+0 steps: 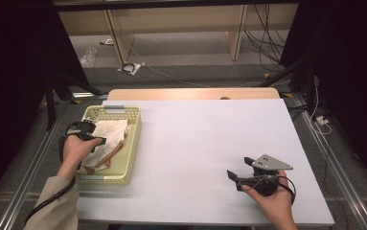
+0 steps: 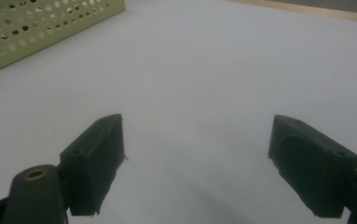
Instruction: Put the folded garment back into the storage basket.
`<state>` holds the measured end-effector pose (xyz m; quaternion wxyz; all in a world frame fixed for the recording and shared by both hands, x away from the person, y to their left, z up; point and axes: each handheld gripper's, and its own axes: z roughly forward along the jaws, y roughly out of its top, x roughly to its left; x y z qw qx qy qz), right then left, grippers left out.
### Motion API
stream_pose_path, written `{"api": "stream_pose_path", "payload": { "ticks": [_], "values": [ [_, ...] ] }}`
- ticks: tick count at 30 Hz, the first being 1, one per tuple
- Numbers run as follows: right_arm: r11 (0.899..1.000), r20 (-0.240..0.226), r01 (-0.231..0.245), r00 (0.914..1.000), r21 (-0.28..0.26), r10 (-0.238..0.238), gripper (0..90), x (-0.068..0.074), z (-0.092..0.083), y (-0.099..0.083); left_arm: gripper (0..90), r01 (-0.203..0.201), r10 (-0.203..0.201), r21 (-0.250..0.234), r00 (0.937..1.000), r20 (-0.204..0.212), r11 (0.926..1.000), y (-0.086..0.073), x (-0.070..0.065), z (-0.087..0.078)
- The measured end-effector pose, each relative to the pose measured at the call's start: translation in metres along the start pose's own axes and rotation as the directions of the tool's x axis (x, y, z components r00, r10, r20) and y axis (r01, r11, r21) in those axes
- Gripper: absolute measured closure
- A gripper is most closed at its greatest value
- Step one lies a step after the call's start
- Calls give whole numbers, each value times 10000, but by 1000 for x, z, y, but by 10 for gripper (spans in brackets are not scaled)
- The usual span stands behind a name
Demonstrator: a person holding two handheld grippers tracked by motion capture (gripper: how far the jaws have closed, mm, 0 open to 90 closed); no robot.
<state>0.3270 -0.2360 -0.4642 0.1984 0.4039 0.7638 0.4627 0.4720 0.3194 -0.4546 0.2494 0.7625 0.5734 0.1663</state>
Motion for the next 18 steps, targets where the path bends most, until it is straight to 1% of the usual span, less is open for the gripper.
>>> {"api": "stream_pose_path", "payload": {
  "ticks": [3, 6, 9, 13, 14, 17, 18],
  "values": [
    [10000, -2, 1, 10000, -5, -1, 194, 0, 0, 0, 754, -69, 68, -152, 10000, -44, 9999, 1, -2, -3],
    [10000, -7, 7, 10000, -8, -7, 195, 0, 0, 0, 730, -168, 162, -451, 9998, -147, 9988, 1, -3, -6],
    [10000, 0, 33, 10000, -4, -33, 195, 0, 0, 0, 685, -151, 144, -799, 9999, -87, 9967, 3, -5, -9],
    [10000, 2, 34, 10000, -10, -34, 194, 0, 0, 0, 597, -85, 83, -1311, 10000, -25, 9913, 5, -7, -13],
    [10000, -2, 40, 10000, -11, -40, 195, 0, 0, 0, 574, -162, 166, -1414, 9999, 14, 9898, 6, -8, -14],
    [10000, 1, 36, 10000, -16, -36, 194, 0, 0, 0, 504, -334, 361, -1870, 9993, 110, 9818, 7, -10, -17],
    [10000, 15, 48, 10000, 14, -48, 194, 0, -1, 0, 477, -396, 427, -1942, 9990, 119, 9802, 7, -10, -17]
  ]
}}
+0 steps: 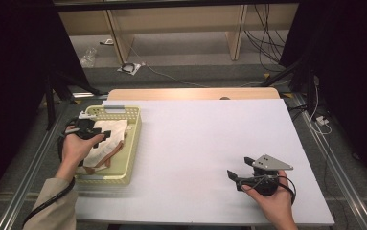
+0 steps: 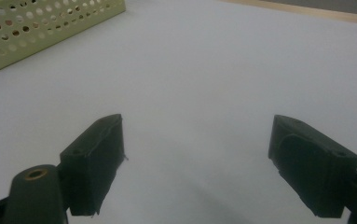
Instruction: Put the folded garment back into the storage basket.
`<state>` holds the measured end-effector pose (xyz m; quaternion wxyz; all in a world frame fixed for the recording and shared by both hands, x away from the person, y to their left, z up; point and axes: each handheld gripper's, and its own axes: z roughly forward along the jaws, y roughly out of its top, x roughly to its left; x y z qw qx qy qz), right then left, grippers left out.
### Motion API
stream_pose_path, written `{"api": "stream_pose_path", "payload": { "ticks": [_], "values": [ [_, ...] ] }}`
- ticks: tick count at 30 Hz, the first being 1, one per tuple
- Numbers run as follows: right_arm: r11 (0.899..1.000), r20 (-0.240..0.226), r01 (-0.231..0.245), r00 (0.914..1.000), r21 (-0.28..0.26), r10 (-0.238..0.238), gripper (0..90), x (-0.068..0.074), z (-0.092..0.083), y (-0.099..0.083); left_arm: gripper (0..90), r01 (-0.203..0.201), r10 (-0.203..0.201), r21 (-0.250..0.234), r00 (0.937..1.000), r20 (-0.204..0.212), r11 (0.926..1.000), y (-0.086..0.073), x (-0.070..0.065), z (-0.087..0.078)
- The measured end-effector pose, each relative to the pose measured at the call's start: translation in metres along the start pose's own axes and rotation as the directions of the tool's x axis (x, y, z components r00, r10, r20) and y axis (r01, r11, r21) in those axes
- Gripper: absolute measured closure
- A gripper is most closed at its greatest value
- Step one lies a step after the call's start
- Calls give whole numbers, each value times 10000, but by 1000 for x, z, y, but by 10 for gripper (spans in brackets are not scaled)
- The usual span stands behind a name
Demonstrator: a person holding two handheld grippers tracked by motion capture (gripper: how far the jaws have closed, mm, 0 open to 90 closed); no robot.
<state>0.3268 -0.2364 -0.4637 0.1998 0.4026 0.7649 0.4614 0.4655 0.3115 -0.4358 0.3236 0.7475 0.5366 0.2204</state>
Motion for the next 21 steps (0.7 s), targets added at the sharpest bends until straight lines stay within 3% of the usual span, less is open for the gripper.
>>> {"api": "stream_pose_path", "payload": {
  "ticks": [5, 9, 14, 21],
  "values": [
    [10000, -1, 7, 10000, 3, -7, 194, 0, 0, 0, 333, -502, 494, -454, 9986, -195, 9977, 1, -2, -3],
    [10000, -4, 12, 10000, 2, -12, 194, 0, 0, 0, 264, -228, 220, -830, 9997, -96, 9963, 2, -1, -6],
    [10000, -4, -2, 10000, -13, 2, 194, 0, 0, 0, 183, 264, -207, -973, 9981, 586, 9949, 2, -4, -9],
    [10000, -16, -18, 10000, -70, 18, 194, 0, 0, 0, 90, -85, 244, -1326, 9926, 1186, 9911, 5, -14, -16]
  ]
}}
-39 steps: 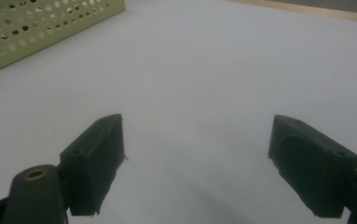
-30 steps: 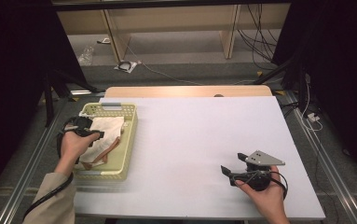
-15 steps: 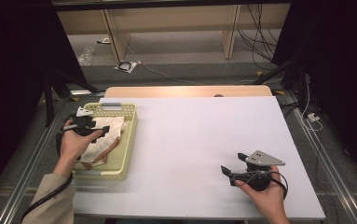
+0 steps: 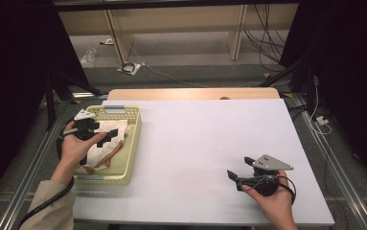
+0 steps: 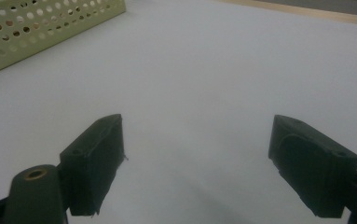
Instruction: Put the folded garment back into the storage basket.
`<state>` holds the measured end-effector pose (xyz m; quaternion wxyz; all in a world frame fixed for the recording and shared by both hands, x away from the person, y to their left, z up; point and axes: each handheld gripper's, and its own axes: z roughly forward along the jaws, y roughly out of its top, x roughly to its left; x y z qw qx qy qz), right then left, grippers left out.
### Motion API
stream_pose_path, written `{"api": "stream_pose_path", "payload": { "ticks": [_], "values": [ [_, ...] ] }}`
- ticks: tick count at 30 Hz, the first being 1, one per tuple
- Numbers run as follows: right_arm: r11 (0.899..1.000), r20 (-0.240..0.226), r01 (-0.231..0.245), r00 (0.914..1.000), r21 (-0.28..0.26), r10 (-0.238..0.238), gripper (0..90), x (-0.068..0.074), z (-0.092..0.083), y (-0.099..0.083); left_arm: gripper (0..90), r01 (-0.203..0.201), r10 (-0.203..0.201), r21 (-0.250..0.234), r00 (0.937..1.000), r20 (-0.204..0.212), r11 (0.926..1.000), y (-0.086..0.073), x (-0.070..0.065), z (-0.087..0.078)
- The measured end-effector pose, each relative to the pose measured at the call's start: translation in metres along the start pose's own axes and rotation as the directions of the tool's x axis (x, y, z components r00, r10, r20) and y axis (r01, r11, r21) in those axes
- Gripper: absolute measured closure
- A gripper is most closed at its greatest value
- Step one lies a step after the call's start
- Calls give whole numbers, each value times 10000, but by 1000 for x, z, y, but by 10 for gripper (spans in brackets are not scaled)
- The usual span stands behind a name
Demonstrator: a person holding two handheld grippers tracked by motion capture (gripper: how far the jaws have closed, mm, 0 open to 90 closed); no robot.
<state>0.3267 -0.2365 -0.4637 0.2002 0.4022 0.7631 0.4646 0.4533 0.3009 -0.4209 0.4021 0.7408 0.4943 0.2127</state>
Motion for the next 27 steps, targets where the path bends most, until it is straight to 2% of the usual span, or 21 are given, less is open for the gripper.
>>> {"api": "stream_pose_path", "payload": {
  "ticks": [4, 13, 21, 27],
  "values": [
    [10000, -5, -2, 10000, -51, 1, 194, 0, 0, 0, 53, -309, 311, -163, 9994, 138, 9994, 2, -8, -4],
    [10000, 0, 35, 10000, -62, -35, 193, 0, 0, 0, 0, -620, 645, -471, 9965, 533, 9970, 3, -23, -14],
    [10000, 11, 63, 10000, -7, -63, 193, -1, -1, 0, 0, -787, 886, -856, 9891, 1178, 9932, 4, -39, -20],
    [10000, -5, 42, 10000, -80, -42, 193, 0, -1, 0, 0, -1067, 1205, -1023, 9828, 1398, 9890, 3, -52, -23]
  ]
}}
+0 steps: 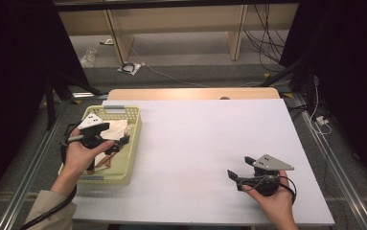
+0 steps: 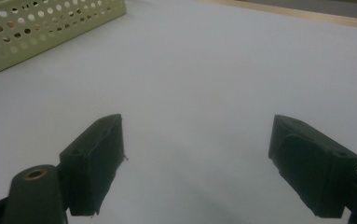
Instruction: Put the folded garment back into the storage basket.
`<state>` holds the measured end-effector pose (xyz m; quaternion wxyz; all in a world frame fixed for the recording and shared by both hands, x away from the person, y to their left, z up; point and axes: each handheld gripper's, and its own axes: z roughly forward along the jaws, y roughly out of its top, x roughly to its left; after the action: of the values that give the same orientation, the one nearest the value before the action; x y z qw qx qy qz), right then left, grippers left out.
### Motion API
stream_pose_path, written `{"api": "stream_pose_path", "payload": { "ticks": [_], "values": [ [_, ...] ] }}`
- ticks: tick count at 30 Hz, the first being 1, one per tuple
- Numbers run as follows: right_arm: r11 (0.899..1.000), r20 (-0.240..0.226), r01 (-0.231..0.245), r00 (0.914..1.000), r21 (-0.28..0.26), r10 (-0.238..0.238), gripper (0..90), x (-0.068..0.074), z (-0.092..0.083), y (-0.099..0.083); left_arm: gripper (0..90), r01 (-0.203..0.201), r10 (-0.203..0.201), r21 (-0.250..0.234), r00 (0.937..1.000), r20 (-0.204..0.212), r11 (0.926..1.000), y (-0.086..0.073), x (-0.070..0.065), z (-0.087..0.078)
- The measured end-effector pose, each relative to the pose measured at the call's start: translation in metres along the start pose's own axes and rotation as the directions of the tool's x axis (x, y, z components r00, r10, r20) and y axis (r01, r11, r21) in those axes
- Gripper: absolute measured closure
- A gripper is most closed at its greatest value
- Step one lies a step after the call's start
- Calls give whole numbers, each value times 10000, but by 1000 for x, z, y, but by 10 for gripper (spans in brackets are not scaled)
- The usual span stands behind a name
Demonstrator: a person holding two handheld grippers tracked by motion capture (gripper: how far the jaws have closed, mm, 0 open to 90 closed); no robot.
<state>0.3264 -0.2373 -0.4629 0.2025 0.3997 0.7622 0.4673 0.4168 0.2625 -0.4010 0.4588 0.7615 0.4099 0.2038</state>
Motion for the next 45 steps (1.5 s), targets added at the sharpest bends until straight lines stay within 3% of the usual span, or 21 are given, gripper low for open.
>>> {"api": "stream_pose_path", "payload": {
  "ticks": [5, 26, 45],
  "values": [
    [10000, 16, 11, 10000, 58, -11, 193, 0, 0, 0, 7, -139, 140, -20, 9992, 377, 9999, -1, -9, -1],
    [10000, -35, 25, 10000, -5, -25, 191, 1, 0, 0, 51, -583, 607, -298, 9943, 876, 9979, -5, -40, -1],
    [10000, -64, 18, 10000, -19, -18, 190, 1, 0, 0, 86, -758, 777, -189, 9876, 1363, 9969, -17, -63, 3]
  ]
}}
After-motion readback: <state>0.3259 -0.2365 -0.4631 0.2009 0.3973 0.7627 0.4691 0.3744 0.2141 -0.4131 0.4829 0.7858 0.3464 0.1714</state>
